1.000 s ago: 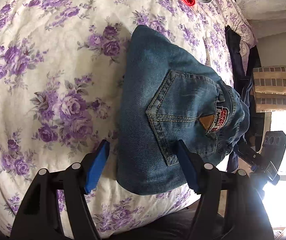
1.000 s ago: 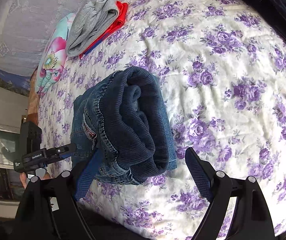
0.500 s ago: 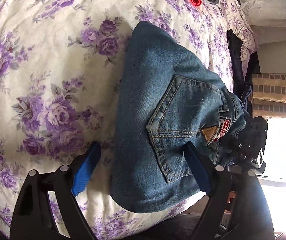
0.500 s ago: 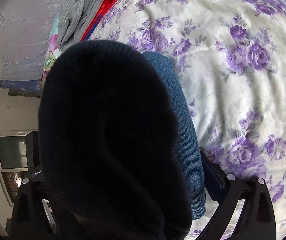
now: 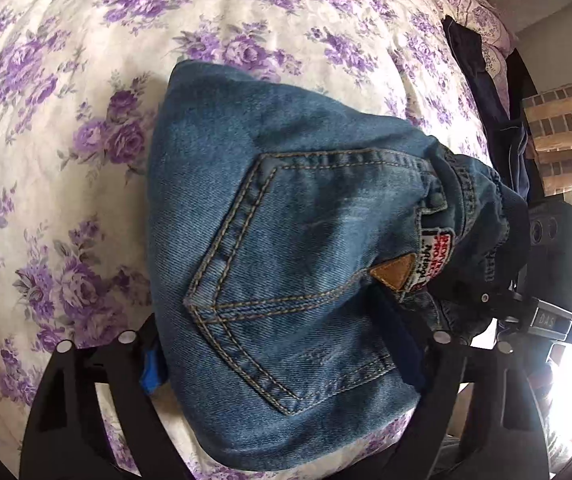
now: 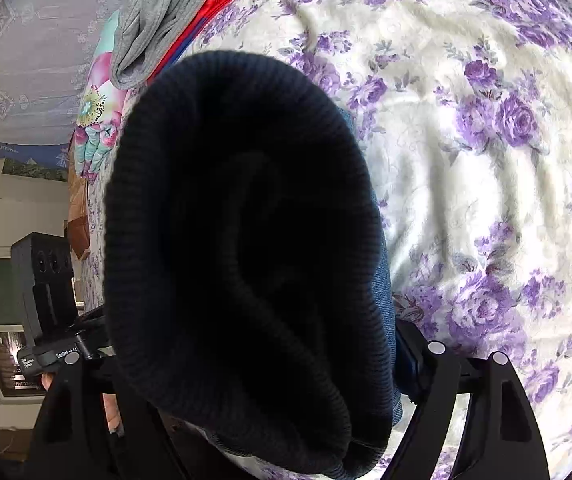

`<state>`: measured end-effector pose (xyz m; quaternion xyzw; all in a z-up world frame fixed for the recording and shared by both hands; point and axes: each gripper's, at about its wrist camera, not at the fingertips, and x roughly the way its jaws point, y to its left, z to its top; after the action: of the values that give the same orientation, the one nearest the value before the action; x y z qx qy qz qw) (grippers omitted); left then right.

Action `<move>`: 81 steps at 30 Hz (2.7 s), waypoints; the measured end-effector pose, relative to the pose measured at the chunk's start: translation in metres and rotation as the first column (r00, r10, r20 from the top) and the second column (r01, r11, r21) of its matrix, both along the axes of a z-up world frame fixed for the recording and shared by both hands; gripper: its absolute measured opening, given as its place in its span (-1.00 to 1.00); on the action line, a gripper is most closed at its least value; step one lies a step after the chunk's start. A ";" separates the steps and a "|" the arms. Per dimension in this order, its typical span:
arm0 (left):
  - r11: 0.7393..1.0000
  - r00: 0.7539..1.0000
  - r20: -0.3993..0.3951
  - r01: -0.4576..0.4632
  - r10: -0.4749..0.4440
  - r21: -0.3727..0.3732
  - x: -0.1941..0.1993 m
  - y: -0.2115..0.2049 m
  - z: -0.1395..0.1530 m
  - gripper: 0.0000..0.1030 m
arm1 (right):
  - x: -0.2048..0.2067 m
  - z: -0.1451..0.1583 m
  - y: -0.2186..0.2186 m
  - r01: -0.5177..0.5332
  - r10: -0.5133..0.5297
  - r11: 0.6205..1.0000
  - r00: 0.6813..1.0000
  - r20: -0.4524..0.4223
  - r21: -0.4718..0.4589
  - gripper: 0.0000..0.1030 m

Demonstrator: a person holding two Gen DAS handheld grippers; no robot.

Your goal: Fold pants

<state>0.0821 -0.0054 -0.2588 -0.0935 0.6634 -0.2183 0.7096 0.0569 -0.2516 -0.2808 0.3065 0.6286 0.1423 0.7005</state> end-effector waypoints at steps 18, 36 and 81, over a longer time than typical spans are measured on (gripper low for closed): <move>0.992 0.964 0.242 -0.089 0.108 -0.087 0.031 0.048 0.120 -0.35 | 0.067 0.129 0.068 -0.127 0.188 0.966 0.944 0.270 -0.226 0.03; 0.995 0.977 0.194 -0.092 0.084 0.032 0.366 0.036 0.110 0.07 | 0.389 0.124 0.049 -0.121 0.154 0.982 0.956 0.251 -0.142 0.26; 0.923 0.774 0.608 -0.344 0.175 0.172 -0.039 0.039 0.274 0.89 | 0.024 0.269 0.091 0.196 0.122 0.788 0.880 0.460 -0.584 0.91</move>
<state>0.0432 0.0339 0.0156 -0.0147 0.4182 -0.0417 0.9073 0.0811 -0.1608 -0.0115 0.0301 0.4429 -0.0134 0.8960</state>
